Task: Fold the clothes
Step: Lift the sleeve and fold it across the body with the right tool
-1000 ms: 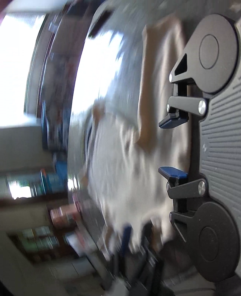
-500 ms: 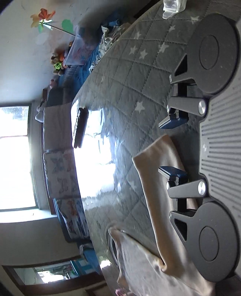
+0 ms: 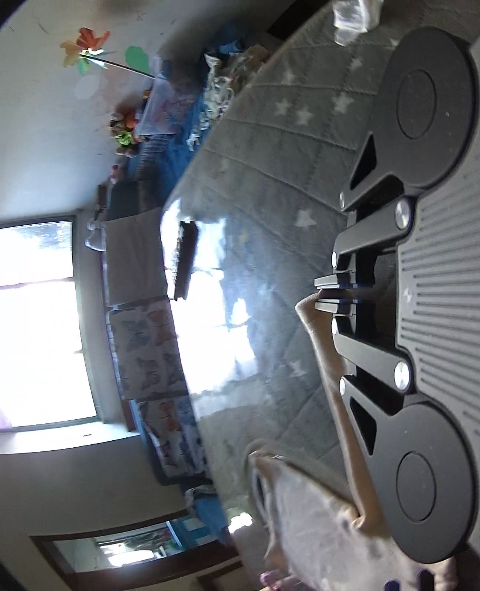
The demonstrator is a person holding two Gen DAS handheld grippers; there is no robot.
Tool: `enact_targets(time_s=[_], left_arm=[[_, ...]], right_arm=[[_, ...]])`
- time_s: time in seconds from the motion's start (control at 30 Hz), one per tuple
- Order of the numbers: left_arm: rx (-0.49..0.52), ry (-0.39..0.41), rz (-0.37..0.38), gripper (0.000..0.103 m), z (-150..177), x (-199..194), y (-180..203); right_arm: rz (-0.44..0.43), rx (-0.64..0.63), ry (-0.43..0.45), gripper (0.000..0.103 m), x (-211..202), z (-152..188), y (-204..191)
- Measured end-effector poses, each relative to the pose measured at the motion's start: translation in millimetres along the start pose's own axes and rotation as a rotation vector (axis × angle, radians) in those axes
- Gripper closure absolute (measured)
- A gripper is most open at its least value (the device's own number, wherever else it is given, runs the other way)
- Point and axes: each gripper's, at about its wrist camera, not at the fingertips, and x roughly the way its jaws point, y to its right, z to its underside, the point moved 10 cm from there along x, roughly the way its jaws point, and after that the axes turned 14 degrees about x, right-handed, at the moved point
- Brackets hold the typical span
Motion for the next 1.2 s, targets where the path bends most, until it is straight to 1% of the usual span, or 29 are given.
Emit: enact_targets(time_s=[0.1, 0.17, 0.27, 0.47, 0.6, 0.7, 0.77, 0.83, 0.87, 1.03, 1.1, 1.17, 1.2], left_arm=[[0.002, 0.008, -0.002, 0.051, 0, -1, -1], [-0.004, 0.02, -0.002, 0.051, 0, -6, -3], [-0.014, 0.038, -0.01, 0.051, 1, -14, -8], [-0.058, 0.081, -0.05, 0.05, 10, -39, -27], [-0.098, 0.106, -0.089, 0.05, 21, -57, -47], [-0.136, 0.117, -0.119, 0.05, 33, -69, -62], [-0.16, 0.12, -0.134, 0.049, 41, -76, -69], [-0.176, 0.119, -0.149, 0.049, 49, -82, -75], [-0.182, 0.118, -0.154, 0.049, 52, -84, -77], [-0.211, 0.113, -0.172, 0.049, 64, -90, -85], [-0.216, 0.108, -0.175, 0.049, 67, -92, -85], [-0.218, 0.101, -0.177, 0.049, 69, -91, -87], [-0.219, 0.097, -0.178, 0.049, 70, -91, -87]], right_arm=[[-0.016, -0.002, 0.001, 0.099, -7, -4, -7], [-0.036, -0.001, 0.02, 0.099, -16, -13, -15], [-0.074, -0.034, 0.052, 0.099, -34, -25, -36], [-0.193, -0.142, 0.1, 0.099, -73, -42, -105], [-0.282, -0.225, 0.096, 0.099, -91, -40, -156], [-0.352, -0.295, 0.072, 0.099, -96, -30, -202], [-0.403, -0.345, 0.048, 0.099, -97, -17, -237], [-0.44, -0.371, 0.026, 0.099, -96, -6, -259], [-0.468, -0.394, 0.008, 0.099, -94, 3, -277], [-0.546, -0.464, -0.073, 0.099, -81, 39, -325], [-0.579, -0.473, -0.116, 0.098, -80, 57, -335], [-0.612, -0.485, -0.175, 0.092, -77, 72, -342], [-0.621, -0.492, -0.187, 0.086, -78, 76, -341]])
